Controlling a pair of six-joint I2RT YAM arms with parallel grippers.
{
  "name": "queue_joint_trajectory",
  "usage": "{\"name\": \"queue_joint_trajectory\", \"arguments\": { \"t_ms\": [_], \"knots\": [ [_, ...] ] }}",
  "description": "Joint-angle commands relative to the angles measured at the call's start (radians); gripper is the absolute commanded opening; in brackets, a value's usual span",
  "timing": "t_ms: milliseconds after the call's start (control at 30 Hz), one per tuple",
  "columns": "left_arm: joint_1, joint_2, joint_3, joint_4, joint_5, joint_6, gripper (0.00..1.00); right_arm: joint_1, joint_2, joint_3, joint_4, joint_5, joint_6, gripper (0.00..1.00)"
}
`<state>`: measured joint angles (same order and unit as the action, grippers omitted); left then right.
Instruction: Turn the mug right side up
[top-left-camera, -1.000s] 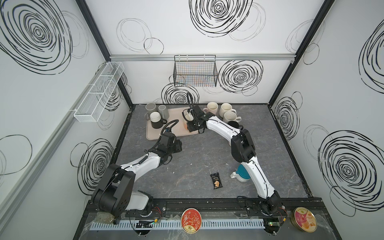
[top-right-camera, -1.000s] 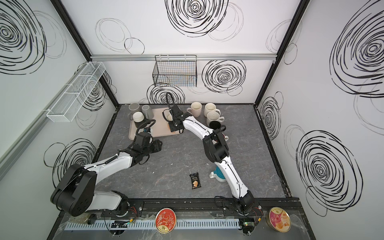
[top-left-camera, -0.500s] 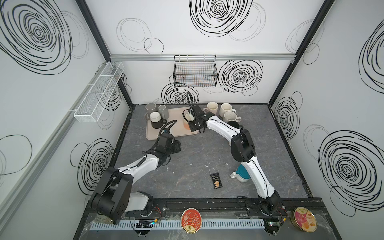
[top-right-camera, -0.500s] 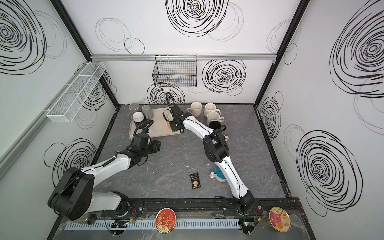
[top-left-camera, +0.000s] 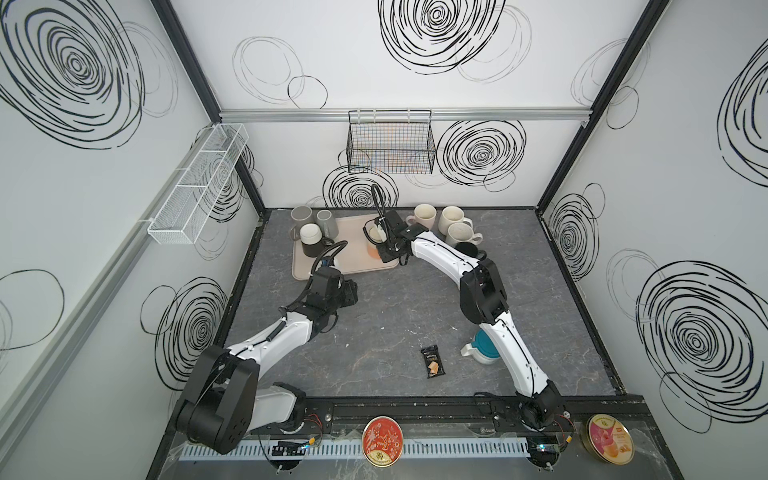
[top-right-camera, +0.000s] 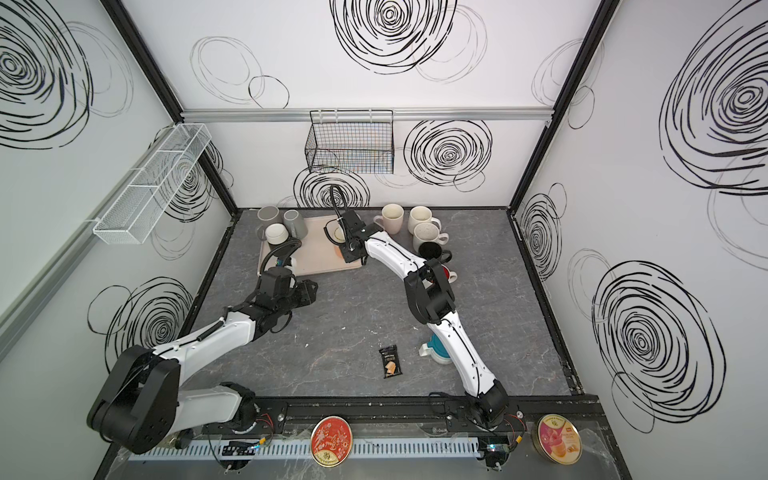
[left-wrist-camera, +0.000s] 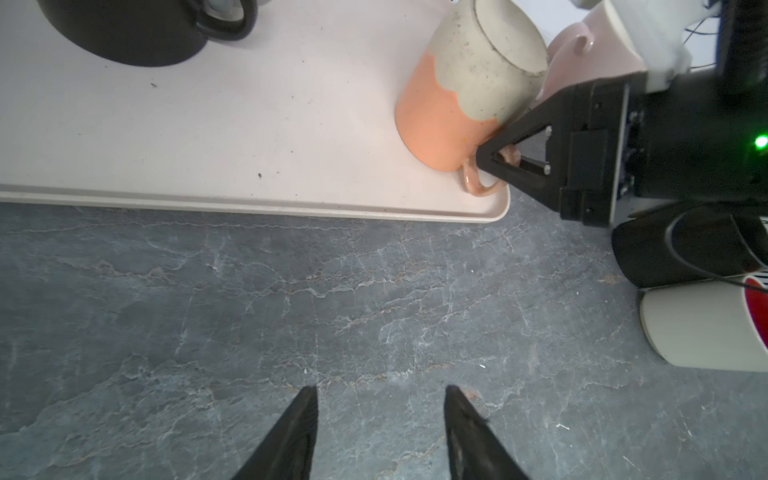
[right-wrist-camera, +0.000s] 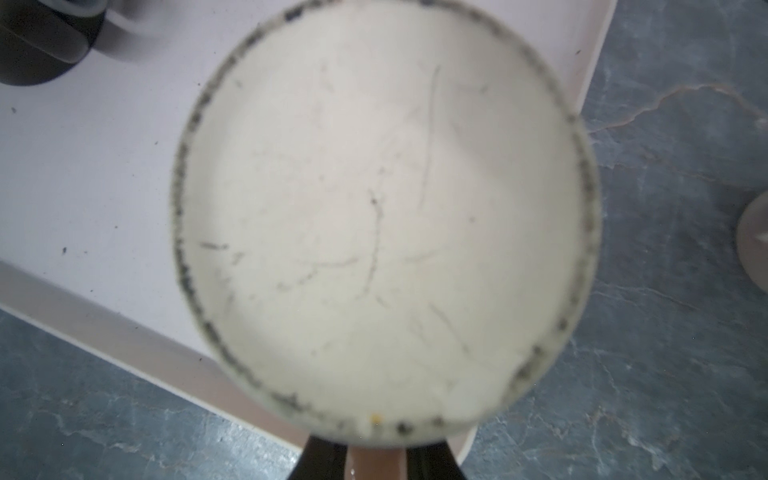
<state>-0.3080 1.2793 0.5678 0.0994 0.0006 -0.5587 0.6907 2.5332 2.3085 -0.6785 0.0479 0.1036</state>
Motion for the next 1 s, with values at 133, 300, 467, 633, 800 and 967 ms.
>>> {"name": "queue_joint_trajectory", "arguments": {
  "t_ms": [133, 300, 467, 633, 800, 967],
  "knots": [
    [0.032, -0.062, -0.026, 0.031, 0.018, 0.004, 0.52, 0.001, -0.041, 0.008, 0.036, -0.021, -0.012, 0.0],
    [0.075, -0.112, -0.071, 0.073, 0.061, -0.014, 0.53, 0.0, -0.098, -0.044, 0.107, -0.103, 0.006, 0.0],
    [0.133, -0.157, -0.125, 0.142, 0.135, -0.044, 0.57, -0.013, -0.187, -0.172, 0.238, -0.189, 0.085, 0.0],
    [0.159, -0.181, -0.15, 0.173, 0.184, -0.053, 0.59, -0.023, -0.291, -0.361, 0.439, -0.251, 0.155, 0.0],
    [0.149, -0.142, -0.117, 0.217, 0.312, -0.026, 0.65, -0.042, -0.38, -0.533, 0.649, -0.308, 0.236, 0.0],
    [0.132, -0.112, -0.096, 0.287, 0.373, -0.044, 0.65, -0.064, -0.398, -0.6, 0.775, -0.386, 0.318, 0.0]
  ]
}}
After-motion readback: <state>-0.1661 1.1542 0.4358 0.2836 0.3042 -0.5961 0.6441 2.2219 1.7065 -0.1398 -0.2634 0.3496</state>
